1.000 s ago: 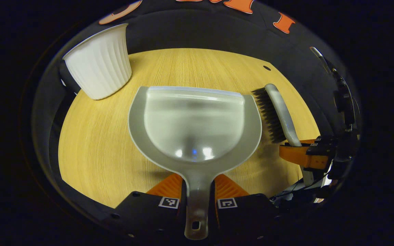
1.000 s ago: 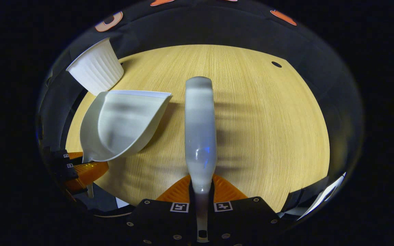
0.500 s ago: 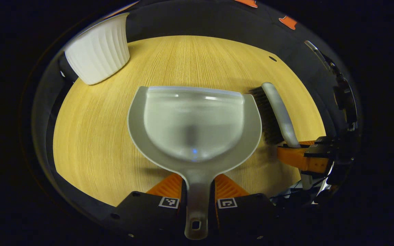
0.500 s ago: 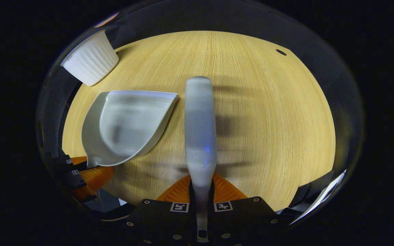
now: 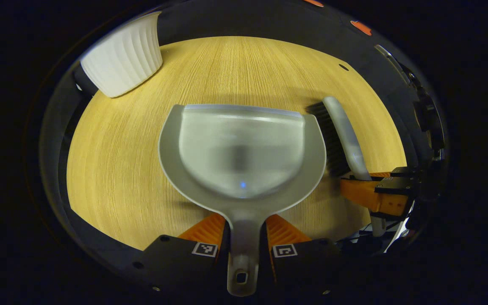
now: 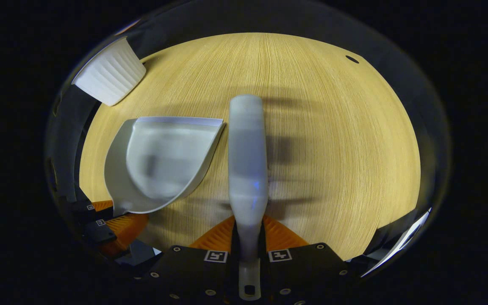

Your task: Pick up the small broom and dustpan from the desktop, sweep the trash into the dustpan with the broom, and then empty the trash into the garbage bin.

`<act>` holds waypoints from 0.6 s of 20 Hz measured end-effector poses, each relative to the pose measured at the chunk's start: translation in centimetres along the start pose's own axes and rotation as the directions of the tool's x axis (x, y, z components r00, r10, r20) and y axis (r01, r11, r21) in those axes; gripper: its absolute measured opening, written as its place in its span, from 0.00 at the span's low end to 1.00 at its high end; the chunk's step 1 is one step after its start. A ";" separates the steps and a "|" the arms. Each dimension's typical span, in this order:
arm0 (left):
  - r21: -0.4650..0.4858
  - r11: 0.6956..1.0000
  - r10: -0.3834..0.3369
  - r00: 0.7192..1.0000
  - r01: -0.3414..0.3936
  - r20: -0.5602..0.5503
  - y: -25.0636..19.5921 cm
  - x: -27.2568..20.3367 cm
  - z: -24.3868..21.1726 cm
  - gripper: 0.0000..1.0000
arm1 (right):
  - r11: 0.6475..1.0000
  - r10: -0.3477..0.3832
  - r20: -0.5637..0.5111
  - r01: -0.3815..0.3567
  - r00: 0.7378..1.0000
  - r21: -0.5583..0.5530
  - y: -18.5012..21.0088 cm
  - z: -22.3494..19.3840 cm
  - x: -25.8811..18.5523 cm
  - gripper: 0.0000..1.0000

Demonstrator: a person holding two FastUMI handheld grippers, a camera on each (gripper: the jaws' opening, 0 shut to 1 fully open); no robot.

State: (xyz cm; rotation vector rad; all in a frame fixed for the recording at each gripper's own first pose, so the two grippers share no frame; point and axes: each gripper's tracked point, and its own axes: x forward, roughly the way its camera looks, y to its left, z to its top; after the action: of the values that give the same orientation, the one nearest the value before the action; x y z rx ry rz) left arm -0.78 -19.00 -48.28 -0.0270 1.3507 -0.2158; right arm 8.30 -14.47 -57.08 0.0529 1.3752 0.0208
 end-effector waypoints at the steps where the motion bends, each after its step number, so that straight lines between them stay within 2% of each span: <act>1: 0.008 1.000 0.009 1.000 -0.009 0.006 0.2 0.1 0.2 0.34 | 1.000 0.006 0.004 -0.006 1.000 0.001 0.0 0.1 -0.2 0.22; 2: 0.017 1.000 0.009 1.000 -0.009 0.012 0.2 -0.2 -0.1 0.36 | 1.000 0.013 0.011 -0.013 1.000 0.000 0.1 0.2 -0.4 0.22; 3: 0.019 1.000 0.005 1.000 -0.005 0.023 0.2 -0.5 0.1 0.37 | 1.000 0.012 0.025 -0.012 1.000 -0.003 0.0 0.6 -0.6 0.28; 5: 0.032 0.999 0.010 0.999 -0.012 0.042 0.4 -0.9 0.2 0.41 | 1.000 0.011 0.048 -0.010 0.999 -0.019 -0.1 1.2 -0.8 0.27; 6: 0.035 0.999 0.012 0.999 -0.014 0.048 0.5 -0.9 0.3 0.44 | 1.000 0.016 0.061 -0.014 0.998 -0.025 -0.2 1.4 -1.0 0.40; 7: 0.038 0.999 0.012 0.998 -0.014 0.057 0.4 -1.3 0.5 0.45 | 1.000 0.022 0.072 -0.020 0.997 -0.023 -0.2 1.6 -1.2 0.49; 8: 0.039 0.999 0.010 0.998 -0.012 0.061 0.3 -1.7 0.5 0.52 | 0.999 0.029 0.083 -0.027 0.996 -0.026 -0.2 1.8 -1.5 0.52; 9: 0.038 0.999 0.011 0.997 -0.013 0.070 0.3 -2.1 0.6 0.54 | 0.999 0.029 0.096 -0.026 0.995 -0.035 -0.3 2.0 -1.8 0.48; 10: 0.037 0.999 0.013 0.997 -0.016 0.081 0.5 -2.7 0.9 0.60 | 0.999 0.030 0.113 -0.025 0.993 -0.043 -0.5 2.2 -2.2 0.57; 12: 0.056 0.998 0.018 0.992 -0.025 0.127 0.5 -3.7 2.1 0.62 | 0.998 0.042 0.149 -0.035 0.988 -0.046 -0.6 2.8 -3.6 0.59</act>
State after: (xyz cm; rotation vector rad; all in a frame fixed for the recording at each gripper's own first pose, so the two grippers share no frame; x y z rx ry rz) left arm 0.60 -18.14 -44.33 0.0216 1.2176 -0.2306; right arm 10.36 -15.30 -53.06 0.0439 1.2226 0.0774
